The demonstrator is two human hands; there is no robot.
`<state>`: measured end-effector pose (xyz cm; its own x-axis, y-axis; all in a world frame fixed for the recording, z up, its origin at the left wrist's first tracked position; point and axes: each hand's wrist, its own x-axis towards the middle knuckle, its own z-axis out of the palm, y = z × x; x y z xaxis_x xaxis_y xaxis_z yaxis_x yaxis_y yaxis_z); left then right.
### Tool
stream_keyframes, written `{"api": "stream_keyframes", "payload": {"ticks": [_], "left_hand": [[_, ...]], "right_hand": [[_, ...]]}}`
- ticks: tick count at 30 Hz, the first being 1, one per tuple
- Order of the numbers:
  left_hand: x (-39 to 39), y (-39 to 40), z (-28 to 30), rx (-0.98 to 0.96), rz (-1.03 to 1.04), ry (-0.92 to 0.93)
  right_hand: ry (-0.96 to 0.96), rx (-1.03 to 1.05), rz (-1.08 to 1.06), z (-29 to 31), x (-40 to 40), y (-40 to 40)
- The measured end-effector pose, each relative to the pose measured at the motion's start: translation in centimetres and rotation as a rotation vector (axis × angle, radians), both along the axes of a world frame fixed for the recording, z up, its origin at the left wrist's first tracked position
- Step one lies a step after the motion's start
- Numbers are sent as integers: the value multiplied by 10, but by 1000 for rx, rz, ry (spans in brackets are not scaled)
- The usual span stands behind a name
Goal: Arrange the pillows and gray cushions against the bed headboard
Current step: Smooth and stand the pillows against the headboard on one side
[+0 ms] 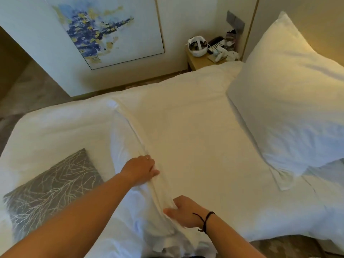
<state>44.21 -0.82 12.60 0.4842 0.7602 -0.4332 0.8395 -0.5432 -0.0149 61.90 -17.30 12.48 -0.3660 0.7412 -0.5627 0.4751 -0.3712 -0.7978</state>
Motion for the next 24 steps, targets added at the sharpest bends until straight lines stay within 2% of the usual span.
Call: {"api": "stream_keyframes", "payload": {"ticks": [4,7,12,15,17,18,19,22,24], "left_hand": [[-12,-9,-8,6,-114,-112],[-21,-9,-15,-14,-173,-39],[-19,6,-19,83,-294,103],[-25,18,-20,71,-307,207],[-26,29,-21,67,-329,250],[-26,34,-21,66,-347,258],[-25,38,-22,66,-367,263],[-19,50,-27,44,-415,276],[-13,60,-31,23,-447,278]], "right_hand": [[22,-12,-20,-5,-2,-2],[24,-7,-52,-10,-9,-4],[116,-111,-169,-16,-17,1],[306,-370,-539,-10,-13,11],[371,-486,-677,-6,-4,25],[295,-492,-709,-2,-1,33],[136,-434,-694,1,4,41],[-449,-17,-506,3,4,59],[-617,164,-374,4,-13,66]]}}
